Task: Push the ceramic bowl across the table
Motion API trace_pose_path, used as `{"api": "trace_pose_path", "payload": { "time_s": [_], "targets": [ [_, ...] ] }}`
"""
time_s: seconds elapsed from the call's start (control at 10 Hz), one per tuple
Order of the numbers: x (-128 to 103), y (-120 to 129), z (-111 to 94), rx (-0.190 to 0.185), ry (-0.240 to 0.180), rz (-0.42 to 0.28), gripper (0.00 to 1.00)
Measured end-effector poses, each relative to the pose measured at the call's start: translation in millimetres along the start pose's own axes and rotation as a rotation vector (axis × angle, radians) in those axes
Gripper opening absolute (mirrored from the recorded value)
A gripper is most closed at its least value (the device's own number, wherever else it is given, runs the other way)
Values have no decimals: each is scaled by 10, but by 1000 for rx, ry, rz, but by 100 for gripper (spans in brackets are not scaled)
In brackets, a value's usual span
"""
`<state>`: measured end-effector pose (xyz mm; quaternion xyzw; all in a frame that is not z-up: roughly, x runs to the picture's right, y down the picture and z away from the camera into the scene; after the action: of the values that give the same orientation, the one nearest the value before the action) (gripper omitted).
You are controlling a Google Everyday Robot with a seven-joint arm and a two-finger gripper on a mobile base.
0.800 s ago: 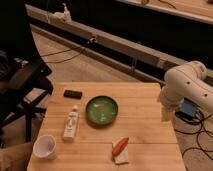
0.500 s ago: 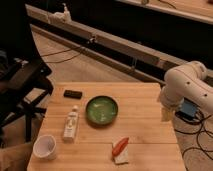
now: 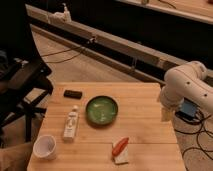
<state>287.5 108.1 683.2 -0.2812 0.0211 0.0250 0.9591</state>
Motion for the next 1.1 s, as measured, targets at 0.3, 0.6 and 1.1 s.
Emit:
{"api": "trace_pose_path", "payload": {
  "time_s": [0.3, 0.6, 1.1],
  "targets": [
    [0, 0, 0, 0, 0, 0, 65],
    [0, 0, 0, 0, 0, 0, 65],
    [0, 0, 0, 0, 0, 0, 45]
  ]
}}
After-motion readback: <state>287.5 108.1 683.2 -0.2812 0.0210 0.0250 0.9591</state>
